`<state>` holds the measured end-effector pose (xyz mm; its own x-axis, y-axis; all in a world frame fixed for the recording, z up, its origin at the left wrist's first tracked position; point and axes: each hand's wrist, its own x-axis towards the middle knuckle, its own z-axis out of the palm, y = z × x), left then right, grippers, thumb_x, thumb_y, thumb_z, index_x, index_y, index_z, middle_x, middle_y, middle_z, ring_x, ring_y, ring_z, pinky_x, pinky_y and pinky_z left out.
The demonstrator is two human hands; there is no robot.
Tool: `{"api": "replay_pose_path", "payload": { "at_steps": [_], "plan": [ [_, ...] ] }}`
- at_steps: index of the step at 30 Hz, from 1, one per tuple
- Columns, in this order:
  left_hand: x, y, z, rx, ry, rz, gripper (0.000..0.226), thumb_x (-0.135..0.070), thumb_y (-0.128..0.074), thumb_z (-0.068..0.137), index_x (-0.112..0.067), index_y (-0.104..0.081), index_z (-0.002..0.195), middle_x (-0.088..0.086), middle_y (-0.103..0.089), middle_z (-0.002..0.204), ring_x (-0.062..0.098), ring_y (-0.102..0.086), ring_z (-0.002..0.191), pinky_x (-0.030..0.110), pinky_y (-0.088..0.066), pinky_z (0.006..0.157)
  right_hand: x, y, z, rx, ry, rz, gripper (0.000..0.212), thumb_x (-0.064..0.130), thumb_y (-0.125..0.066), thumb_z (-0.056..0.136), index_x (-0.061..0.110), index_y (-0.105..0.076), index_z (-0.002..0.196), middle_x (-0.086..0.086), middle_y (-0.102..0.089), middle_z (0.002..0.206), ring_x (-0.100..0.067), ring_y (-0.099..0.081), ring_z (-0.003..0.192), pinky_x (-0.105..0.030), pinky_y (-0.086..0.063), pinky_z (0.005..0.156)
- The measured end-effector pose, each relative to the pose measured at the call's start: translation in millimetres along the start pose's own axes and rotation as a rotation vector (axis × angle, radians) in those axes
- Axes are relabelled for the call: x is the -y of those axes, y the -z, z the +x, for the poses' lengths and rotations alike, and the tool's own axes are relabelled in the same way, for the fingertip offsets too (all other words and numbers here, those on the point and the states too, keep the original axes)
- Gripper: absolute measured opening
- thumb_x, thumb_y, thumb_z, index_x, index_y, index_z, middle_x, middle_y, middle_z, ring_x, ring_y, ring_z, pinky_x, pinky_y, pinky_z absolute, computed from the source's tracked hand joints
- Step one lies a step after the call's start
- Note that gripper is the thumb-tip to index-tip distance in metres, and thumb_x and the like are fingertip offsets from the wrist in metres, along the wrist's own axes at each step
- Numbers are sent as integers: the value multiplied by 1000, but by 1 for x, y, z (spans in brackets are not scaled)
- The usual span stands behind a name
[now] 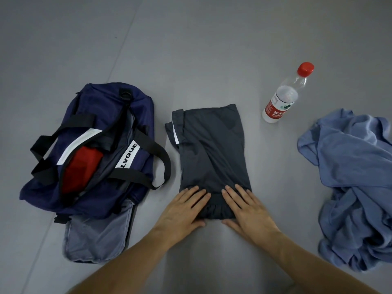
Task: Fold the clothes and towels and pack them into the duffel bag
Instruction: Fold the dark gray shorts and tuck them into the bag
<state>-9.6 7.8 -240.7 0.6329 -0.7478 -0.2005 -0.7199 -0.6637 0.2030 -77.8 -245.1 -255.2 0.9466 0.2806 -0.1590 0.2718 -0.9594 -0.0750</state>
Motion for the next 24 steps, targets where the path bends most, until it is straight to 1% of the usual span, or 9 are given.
{"api": "replay_pose_path", "payload": {
  "at_steps": [4,6,9,12,16,18,20,22,24],
  "plan": [
    [-5,21,10,-45,73,-212,56,-27,-62,93,-25,-44,146,-4,-50,149,16,-42,140,32,-33,119,3,3,4,-75,-28,9,76,64,-39,90,15,-49,146,-3,-51,149,-27,-47,137,-43,-34,114],
    [-5,35,17,-102,180,-323,40,-29,-55,94,-28,-49,134,-7,-58,134,13,-53,123,25,-42,101,4,8,7,-64,-26,13,78,66,-52,85,15,-53,143,-2,-54,146,-27,-52,133,-44,-44,109],
    [-2,49,26,-102,262,-400,26,-38,-53,94,-32,-58,119,-15,-57,115,10,-59,99,25,-47,83,-2,11,10,-95,-43,98,61,45,-74,79,17,-64,132,-3,-61,137,-28,-59,125,-42,-53,100],
    [4,50,29,-15,361,-524,17,-45,-57,93,-35,-60,107,-15,-63,96,11,-62,89,29,-49,75,-9,26,13,-83,-111,254,38,48,-54,89,22,-71,112,3,-69,116,-21,-65,104,-33,-56,88],
    [11,46,28,-9,521,-685,20,-52,-61,92,-35,-58,102,-9,-66,88,11,-61,82,30,-51,71,-19,46,25,103,-308,465,37,61,-49,94,26,-59,98,0,-71,91,-25,-66,87,-37,-52,77],
    [10,43,27,-73,547,-585,24,-53,-61,92,-31,-57,102,-9,-66,92,13,-62,82,32,-51,71,-21,45,29,85,-388,449,35,58,-48,96,27,-58,109,-2,-72,96,-29,-67,90,-39,-53,79],
    [6,38,24,-184,526,-395,28,-50,-62,93,-27,-57,108,-7,-63,101,17,-63,84,35,-53,70,-18,42,31,-90,-386,362,31,46,-52,97,24,-59,118,-3,-68,100,-31,-65,91,-42,-54,78],
    [3,32,21,-292,449,-192,26,-41,-68,91,-24,-60,109,-4,-59,106,21,-60,88,36,-53,70,-12,37,28,-322,-210,191,27,29,-58,94,18,-64,118,-5,-64,106,-31,-61,96,-43,-52,81],
    [2,26,17,-388,284,-50,26,-21,-79,82,-23,-65,104,-4,-60,105,23,-57,95,35,-47,78,-5,32,21,-378,35,95,29,22,-61,89,16,-67,117,-6,-63,114,-31,-59,107,-42,-48,92]
  ]
}}
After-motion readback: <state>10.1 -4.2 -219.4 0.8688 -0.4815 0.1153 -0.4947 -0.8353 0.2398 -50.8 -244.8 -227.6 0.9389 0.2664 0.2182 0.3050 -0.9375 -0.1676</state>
